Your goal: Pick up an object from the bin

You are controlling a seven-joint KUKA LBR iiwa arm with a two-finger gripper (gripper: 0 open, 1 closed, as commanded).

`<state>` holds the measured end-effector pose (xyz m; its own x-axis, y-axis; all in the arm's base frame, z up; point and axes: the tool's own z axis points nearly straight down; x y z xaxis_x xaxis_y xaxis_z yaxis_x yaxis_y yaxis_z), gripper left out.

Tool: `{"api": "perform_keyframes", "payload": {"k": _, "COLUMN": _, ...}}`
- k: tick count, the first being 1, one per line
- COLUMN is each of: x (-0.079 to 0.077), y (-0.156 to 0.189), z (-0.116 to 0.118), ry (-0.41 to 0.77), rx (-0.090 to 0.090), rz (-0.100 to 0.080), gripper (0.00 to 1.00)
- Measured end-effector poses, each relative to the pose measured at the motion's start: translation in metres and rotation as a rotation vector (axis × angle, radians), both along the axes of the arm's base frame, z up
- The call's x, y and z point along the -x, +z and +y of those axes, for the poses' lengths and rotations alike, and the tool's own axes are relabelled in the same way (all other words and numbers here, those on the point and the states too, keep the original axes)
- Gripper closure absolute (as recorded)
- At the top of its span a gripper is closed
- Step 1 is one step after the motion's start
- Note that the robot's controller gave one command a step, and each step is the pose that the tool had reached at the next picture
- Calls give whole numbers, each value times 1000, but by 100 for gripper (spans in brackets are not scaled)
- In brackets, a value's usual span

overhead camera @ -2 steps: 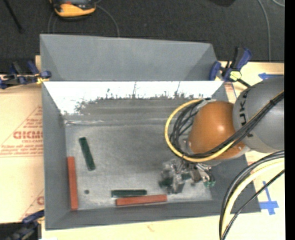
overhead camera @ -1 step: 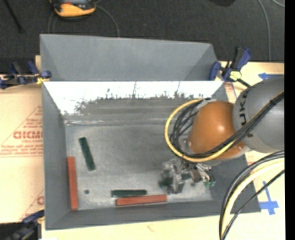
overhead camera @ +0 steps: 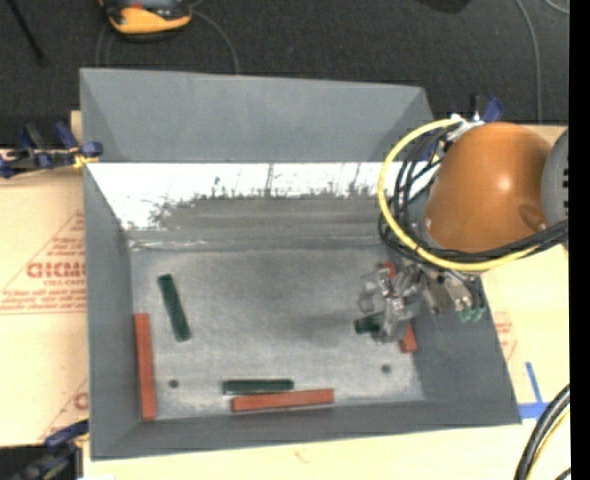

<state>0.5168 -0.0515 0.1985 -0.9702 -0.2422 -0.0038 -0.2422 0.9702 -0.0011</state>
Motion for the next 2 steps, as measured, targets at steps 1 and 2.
{"api": "perform_keyframes", "payload": {"k": 1, "x": 0, "y": 0, "z": 0, "ry": -1, "rx": -1, "rz": 1, "gripper": 100}}
{"api": "perform_keyframes", "payload": {"k": 2, "x": -9, "y": 28, "z": -15, "ry": 88, "rx": -1, "rz": 5, "gripper": 100}}
